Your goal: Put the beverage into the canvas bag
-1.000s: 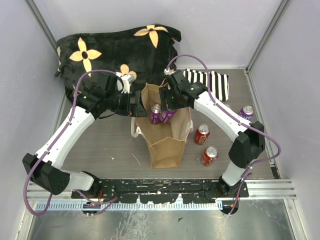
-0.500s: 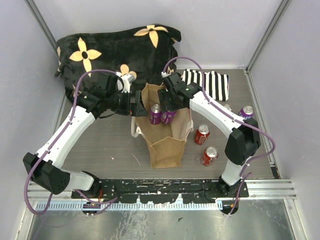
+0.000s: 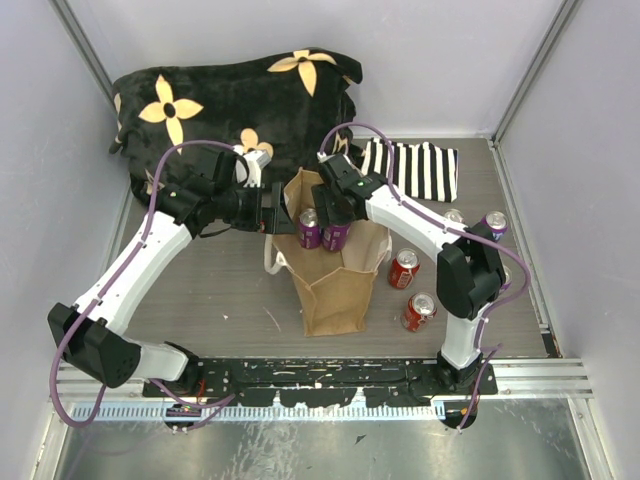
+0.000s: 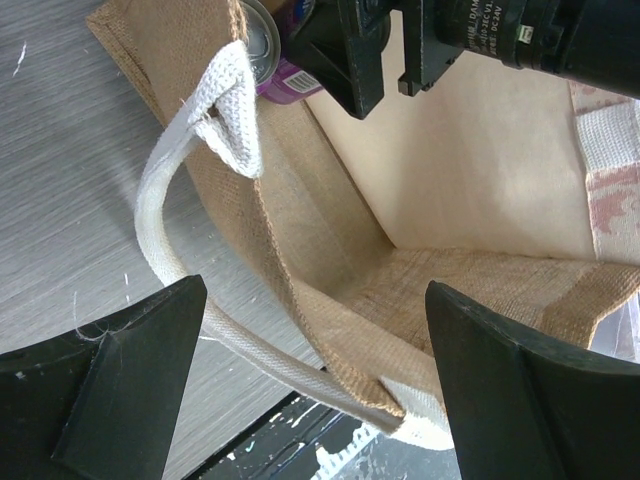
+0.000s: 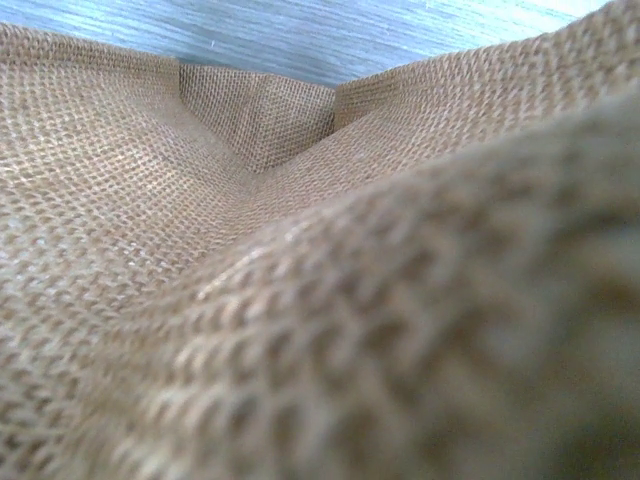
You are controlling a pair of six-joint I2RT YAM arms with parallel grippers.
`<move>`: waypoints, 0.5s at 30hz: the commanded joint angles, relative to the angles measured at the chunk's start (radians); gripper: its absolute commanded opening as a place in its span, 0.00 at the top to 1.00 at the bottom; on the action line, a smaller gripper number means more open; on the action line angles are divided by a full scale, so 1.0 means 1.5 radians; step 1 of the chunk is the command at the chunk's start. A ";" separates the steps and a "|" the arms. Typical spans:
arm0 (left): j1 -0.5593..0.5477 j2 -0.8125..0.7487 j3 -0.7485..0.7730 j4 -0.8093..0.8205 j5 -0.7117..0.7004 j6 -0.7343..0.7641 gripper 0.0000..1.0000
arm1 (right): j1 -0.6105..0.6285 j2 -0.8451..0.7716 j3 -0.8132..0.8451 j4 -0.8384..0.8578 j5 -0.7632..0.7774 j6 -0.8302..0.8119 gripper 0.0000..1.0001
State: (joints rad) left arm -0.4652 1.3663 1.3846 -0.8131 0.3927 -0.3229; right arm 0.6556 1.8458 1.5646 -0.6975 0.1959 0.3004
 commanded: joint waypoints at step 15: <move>0.003 -0.016 -0.016 0.012 0.021 0.002 0.02 | 0.016 0.014 -0.032 0.011 0.054 -0.021 0.99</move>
State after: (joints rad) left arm -0.4652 1.3651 1.3735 -0.8131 0.4038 -0.3225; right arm 0.6704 1.8587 1.5414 -0.6384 0.2588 0.2905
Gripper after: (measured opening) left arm 0.980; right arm 0.702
